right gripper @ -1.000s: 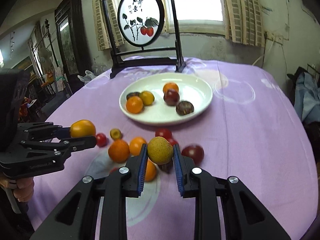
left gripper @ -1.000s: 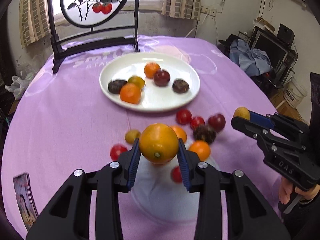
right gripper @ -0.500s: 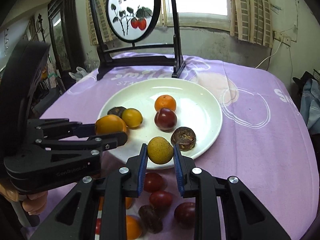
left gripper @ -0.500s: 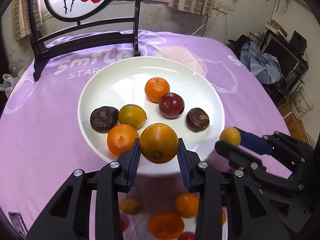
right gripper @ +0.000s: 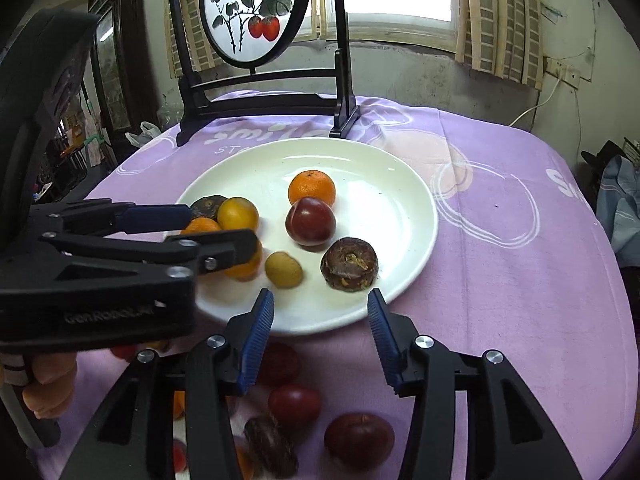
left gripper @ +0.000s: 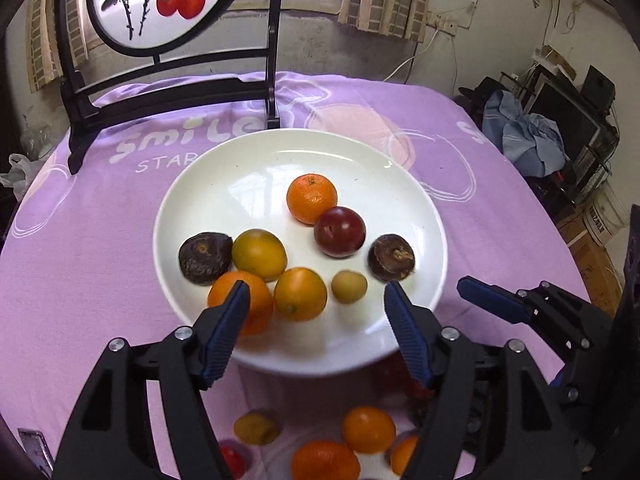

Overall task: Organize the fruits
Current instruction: 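Move both open tools back over the remaining fruit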

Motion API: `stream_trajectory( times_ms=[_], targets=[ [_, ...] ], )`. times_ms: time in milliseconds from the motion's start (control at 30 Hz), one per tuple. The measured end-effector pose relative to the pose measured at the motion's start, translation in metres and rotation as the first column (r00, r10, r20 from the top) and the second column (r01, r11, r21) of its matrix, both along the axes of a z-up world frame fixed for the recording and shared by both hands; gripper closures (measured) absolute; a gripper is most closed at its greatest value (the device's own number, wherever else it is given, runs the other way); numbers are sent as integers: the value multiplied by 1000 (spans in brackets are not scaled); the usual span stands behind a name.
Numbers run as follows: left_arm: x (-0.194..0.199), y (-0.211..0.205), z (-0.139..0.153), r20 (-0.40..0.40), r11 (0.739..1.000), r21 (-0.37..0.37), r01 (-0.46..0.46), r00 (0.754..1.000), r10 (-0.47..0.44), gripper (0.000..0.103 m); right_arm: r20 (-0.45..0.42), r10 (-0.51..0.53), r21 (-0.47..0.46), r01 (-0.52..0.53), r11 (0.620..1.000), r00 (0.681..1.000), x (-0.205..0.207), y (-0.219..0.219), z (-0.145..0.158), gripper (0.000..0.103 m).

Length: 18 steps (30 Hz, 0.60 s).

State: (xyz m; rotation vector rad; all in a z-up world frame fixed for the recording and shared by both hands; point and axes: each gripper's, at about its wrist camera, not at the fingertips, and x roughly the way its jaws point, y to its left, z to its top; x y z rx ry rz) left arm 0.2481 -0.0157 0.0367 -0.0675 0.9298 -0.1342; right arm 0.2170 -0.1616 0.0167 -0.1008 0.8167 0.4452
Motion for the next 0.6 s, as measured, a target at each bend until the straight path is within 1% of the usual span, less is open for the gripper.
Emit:
stream_trajectory(
  times_ms=[67,167,300,367,400,433,533,600],
  targets=[
    [-17,4,8,17,1000,-7,-1,1000,1,29,-1,1,12,-1,1000,1000,-12,-7,3,54],
    [-41,8,13,37,1000,6,-12,999,11,26,3,5,20,-5,1000,1000,-32,-15,5,53],
    [-67,6,12,19,1000,11,-7,1000,7,24,-9,14,17,-14,1000,1000,-52,-19,2,52],
    [-78,4,12,23,1000,17,-2,1000,2,24,-8,16,7,-16,1000,1000,-63,-18,0,52],
    [-86,3,11,24,1000,19,-1,1000,1,21,-11,18,8,-18,1000,1000,-67,-18,-1,52],
    [-91,3,11,25,1000,16,1,1000,-2,19,-16,20,11,-20,1000,1000,-71,-18,-2,50],
    [-110,4,5,23,1000,2,4,1000,-4,18,-16,25,11,-25,1000,1000,-86,-19,-4,42],
    [-121,5,-1,16,1000,-1,2,1000,-2,18,-22,34,3,-34,999,999,-93,-17,-7,42]
  ],
)
